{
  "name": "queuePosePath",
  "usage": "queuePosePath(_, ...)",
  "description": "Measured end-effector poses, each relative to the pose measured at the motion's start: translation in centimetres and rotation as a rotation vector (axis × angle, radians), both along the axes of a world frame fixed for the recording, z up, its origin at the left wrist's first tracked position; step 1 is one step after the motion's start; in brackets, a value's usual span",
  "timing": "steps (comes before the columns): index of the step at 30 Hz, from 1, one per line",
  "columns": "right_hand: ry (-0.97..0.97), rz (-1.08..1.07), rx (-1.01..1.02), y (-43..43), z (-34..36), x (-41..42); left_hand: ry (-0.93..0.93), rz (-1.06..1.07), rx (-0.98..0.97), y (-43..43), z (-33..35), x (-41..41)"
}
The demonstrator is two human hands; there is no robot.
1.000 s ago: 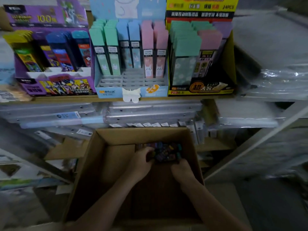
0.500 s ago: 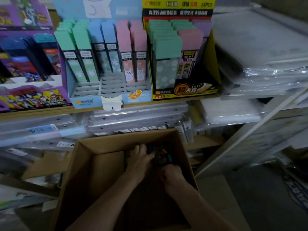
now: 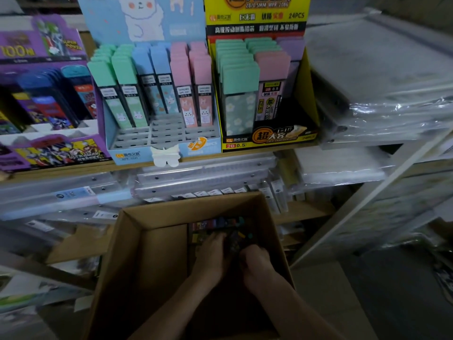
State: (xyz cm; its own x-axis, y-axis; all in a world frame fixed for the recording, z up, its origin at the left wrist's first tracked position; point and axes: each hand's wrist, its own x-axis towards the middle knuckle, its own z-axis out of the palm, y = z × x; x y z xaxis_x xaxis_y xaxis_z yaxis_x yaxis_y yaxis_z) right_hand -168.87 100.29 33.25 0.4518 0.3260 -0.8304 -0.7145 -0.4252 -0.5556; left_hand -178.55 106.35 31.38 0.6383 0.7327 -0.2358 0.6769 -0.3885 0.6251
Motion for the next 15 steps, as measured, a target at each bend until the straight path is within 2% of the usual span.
queuePosePath(7,-0.007,0.143,-0.066,-0.09,0.44,0.40,-0.127,0.142,-0.246,-0.78,0.29,-0.20)
queuePosePath(12,-0.084,0.297,-0.120,-0.25,0.18,0.61,-0.155,0.362,-0.403,-0.82,0.01,0.21)
queuePosePath(15,-0.128,0.375,-0.069,-0.80,-0.02,0.83,-0.161,0.448,-0.461,-0.92,-0.18,0.37)
